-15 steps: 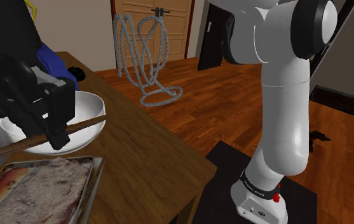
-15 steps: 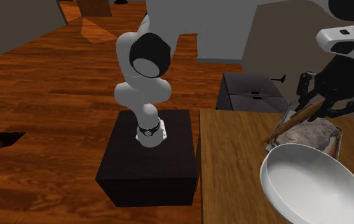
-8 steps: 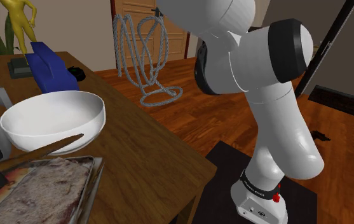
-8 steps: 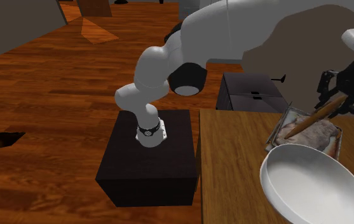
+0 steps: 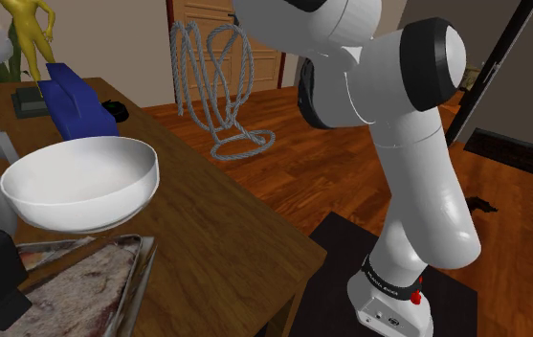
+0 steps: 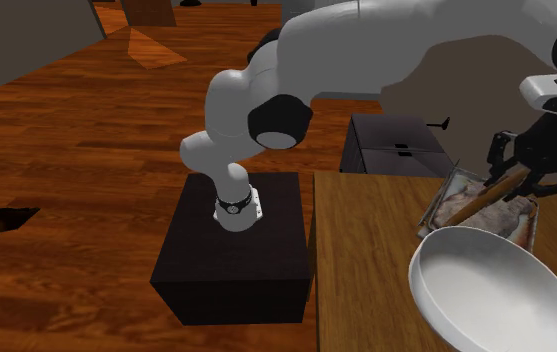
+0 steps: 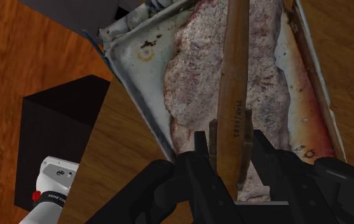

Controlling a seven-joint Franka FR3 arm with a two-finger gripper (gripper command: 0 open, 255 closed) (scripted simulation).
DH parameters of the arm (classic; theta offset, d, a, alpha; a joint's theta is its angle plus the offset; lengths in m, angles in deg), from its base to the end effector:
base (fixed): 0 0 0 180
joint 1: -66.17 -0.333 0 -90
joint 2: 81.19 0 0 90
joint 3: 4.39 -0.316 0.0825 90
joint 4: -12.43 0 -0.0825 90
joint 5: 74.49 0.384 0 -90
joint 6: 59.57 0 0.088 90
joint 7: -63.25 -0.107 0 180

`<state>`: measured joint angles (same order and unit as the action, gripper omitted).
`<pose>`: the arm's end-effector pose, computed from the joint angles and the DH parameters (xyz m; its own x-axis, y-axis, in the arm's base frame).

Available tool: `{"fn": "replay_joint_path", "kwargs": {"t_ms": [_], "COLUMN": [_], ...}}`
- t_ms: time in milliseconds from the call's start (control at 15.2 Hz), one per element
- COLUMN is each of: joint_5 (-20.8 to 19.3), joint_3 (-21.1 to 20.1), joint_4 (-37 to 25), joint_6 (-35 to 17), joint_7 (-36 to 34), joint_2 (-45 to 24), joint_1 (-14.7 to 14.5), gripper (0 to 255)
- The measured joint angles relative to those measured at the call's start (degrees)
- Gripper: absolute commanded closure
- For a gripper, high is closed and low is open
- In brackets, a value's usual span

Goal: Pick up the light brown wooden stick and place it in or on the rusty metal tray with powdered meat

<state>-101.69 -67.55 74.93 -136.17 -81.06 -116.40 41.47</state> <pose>0.2899 0.5864 0.5817 0.4129 -0.9103 0.0284 -0.9066 -0.4079 0.1083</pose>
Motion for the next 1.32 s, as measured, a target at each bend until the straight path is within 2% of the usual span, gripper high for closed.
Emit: {"fn": "replay_joint_path", "kwargs": {"t_ms": [396,792,858,1254,1320], "joint_5": [0.81,0.86,0.86,0.86,0.66], "joint_3": [-0.91,-0.99,-0.99,-0.99,-0.75], "joint_4": [7.12,7.71,7.71,7.71,6.02], "joint_6": [-5.23,-5.70,-5.70,-5.70,-4.53], "joint_7": [-0.48,-0.57,-0.57,-0.57,-0.48], "joint_2": [0.86,0.93,0.93,0.93,0.68], "joint_1": [3.64,3.88,3.88,3.88,2.98], "gripper": [255,255,0,0,0]}}
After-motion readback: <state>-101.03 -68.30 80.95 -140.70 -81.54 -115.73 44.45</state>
